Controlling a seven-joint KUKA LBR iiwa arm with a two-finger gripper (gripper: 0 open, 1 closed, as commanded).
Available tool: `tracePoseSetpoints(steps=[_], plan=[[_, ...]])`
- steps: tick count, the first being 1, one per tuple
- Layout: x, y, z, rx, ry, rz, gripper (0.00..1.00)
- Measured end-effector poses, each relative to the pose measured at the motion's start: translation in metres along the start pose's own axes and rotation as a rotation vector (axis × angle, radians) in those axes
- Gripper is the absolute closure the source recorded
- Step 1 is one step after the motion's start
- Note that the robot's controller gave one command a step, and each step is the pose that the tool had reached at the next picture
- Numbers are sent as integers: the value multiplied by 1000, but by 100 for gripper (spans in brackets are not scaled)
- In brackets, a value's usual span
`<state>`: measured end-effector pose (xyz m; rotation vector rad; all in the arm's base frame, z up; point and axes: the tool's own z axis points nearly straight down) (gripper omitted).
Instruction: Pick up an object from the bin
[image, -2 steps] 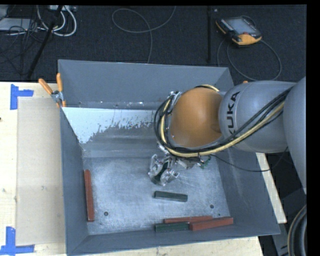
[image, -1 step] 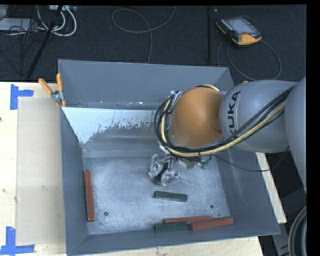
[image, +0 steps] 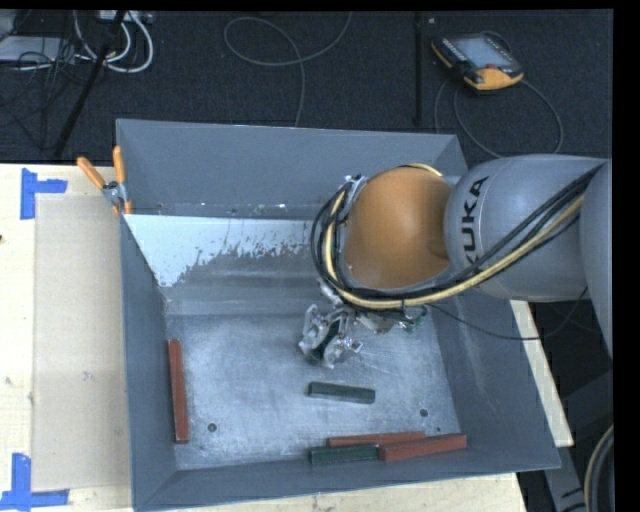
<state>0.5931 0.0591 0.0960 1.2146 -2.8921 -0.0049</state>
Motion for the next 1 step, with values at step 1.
tracePoseSetpoints(steps=[1], plan=[[-1,-1,-13,4,-4,-1,100]])
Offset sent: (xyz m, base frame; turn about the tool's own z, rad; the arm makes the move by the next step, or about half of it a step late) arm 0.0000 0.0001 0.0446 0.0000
